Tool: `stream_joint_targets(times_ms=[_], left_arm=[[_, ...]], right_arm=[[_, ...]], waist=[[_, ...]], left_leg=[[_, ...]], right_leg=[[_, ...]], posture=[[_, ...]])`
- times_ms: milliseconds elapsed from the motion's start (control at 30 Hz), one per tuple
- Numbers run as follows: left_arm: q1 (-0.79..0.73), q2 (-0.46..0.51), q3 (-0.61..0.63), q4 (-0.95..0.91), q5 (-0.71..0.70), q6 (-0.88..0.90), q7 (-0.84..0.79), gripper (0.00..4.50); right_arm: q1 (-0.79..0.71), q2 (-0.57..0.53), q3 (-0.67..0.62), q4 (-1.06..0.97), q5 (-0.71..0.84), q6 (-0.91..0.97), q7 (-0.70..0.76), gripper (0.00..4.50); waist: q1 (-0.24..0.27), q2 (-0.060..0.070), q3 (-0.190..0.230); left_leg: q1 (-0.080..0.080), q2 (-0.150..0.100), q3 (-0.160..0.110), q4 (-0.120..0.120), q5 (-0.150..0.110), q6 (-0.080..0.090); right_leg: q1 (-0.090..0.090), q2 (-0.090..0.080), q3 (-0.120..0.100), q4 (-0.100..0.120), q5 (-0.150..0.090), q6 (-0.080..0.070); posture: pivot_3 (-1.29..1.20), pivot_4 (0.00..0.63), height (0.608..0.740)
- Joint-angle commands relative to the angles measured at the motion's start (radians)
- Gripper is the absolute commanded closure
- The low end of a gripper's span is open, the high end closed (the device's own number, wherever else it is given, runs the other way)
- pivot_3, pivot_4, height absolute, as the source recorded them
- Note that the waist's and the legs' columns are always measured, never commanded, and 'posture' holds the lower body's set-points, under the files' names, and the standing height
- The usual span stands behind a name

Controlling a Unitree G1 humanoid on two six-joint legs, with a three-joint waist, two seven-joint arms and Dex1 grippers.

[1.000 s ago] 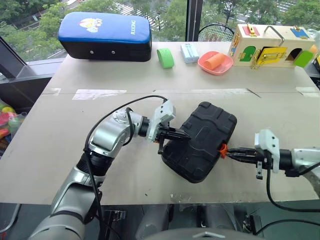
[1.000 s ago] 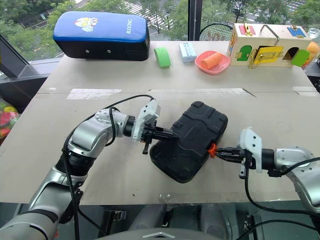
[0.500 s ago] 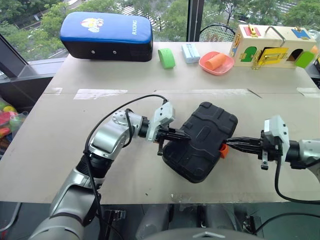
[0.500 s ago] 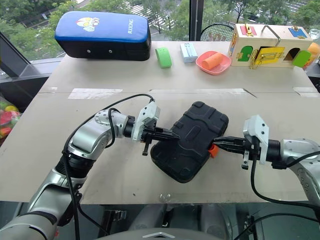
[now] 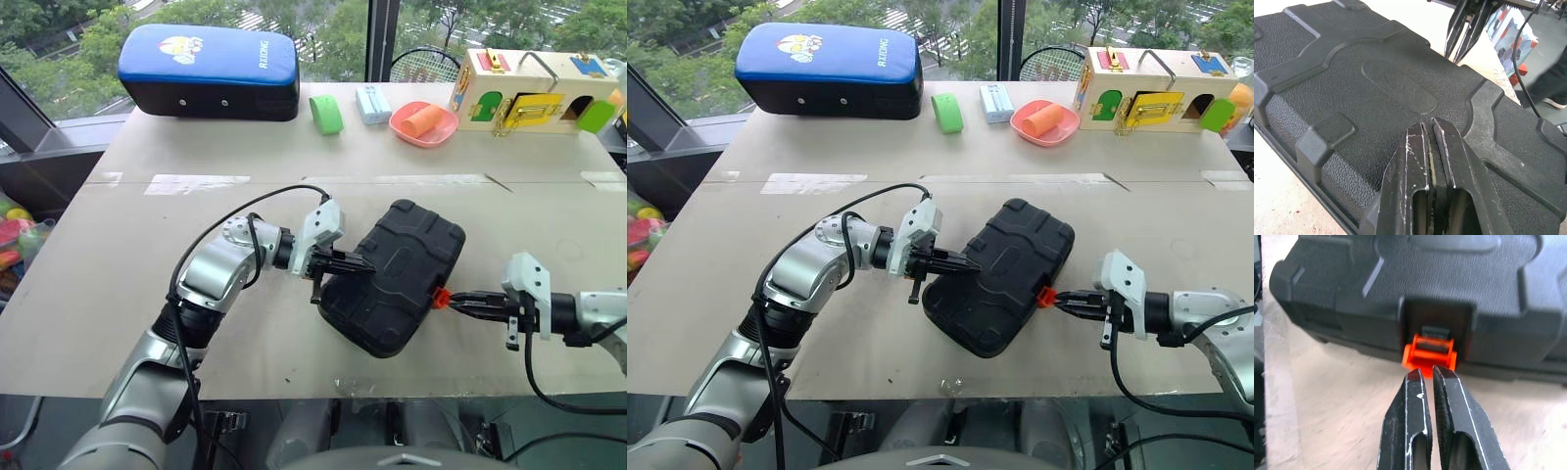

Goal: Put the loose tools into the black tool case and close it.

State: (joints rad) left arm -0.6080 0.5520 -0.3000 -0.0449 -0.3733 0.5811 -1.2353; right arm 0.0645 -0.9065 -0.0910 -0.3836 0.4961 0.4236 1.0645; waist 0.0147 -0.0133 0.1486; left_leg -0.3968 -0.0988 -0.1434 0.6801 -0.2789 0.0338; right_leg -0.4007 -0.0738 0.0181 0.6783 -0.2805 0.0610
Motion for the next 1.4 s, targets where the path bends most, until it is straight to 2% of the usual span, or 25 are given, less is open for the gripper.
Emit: stream_joint_targets(times_ms=[33,133,333,533,700,967,1267,1400], left_arm=[[-0.004,-0.001,-0.017,0.023,0.023,-0.001,0.005,4.48],[-0.013,-0.009,-0.024,0.032,0.025,-0.008,0.001,4.48],[-0.028,-0.020,-0.056,0.049,0.054,-0.045,-0.013,4.48],[-0.058,-0.028,-0.116,0.121,0.146,-0.158,-0.026,4.48],[-0.063,-0.054,-0.187,0.218,0.252,-0.271,-0.003,4.48],[-0.077,-0.093,-0.239,0.331,0.380,-0.480,-0.016,4.48],[-0.097,-0.138,-0.229,0.378,0.389,-0.497,-0.034,4.48],[-0.097,-0.150,-0.220,0.383,0.386,-0.491,-0.033,4.48]], right_arm=[[0.019,-0.010,-0.086,-0.047,0.042,0.028,-0.014,4.50],[0.050,-0.012,-0.094,-0.052,0.025,0.028,-0.020,4.50],[0.096,0.014,-0.024,-0.031,-0.059,-0.016,-0.037,4.50],[-0.001,0.079,0.075,-0.020,-0.094,0.006,-0.077,4.50],[-0.102,0.111,0.099,-0.044,-0.074,0.056,-0.095,4.50],[-0.203,0.067,0.078,-0.125,-0.016,0.145,-0.045,4.50],[-0.249,0.059,0.093,-0.116,-0.018,0.152,0.014,4.50],[-0.224,0.062,0.087,-0.115,-0.022,0.139,0.028,4.50]], waist=[[0.000,0.000,0.000],[0.001,0.000,0.000],[0.000,0.000,0.000],[-0.001,0.000,-0.001],[0.001,0.000,-0.001],[-0.001,0.002,-0.003],[-0.003,0.003,-0.006],[-0.002,0.001,-0.007]], left_leg=[[0.000,0.000,0.000,0.000,0.000,0.000],[0.000,0.000,0.000,0.000,0.000,0.000],[0.000,0.000,0.000,0.000,0.000,0.000],[0.001,0.000,0.000,0.000,0.000,0.000],[0.002,0.000,-0.001,0.002,0.000,0.000],[0.006,0.000,-0.001,0.002,0.000,0.000],[0.006,0.000,-0.001,0.002,0.000,0.000],[0.013,0.000,-0.001,-0.001,0.000,0.000]], right_leg=[[0.000,0.000,0.000,0.000,0.000,0.000],[0.000,0.000,0.000,0.000,0.000,0.000],[0.001,0.000,0.000,0.000,0.000,0.000],[0.001,0.000,0.000,0.000,0.000,0.000],[0.004,0.000,-0.002,0.000,0.000,0.000],[0.007,0.000,-0.001,0.000,0.001,0.001],[0.007,0.000,-0.001,0.000,0.001,0.001],[0.014,0.000,-0.001,-0.002,0.001,0.001]], posture=[[0.00,0.150,0.735],[0.00,0.150,0.735],[0.00,0.150,0.735],[0.00,0.150,0.735],[0.00,0.150,0.735],[0.00,0.150,0.735],[0.00,0.150,0.735],[0.00,0.150,0.735]])
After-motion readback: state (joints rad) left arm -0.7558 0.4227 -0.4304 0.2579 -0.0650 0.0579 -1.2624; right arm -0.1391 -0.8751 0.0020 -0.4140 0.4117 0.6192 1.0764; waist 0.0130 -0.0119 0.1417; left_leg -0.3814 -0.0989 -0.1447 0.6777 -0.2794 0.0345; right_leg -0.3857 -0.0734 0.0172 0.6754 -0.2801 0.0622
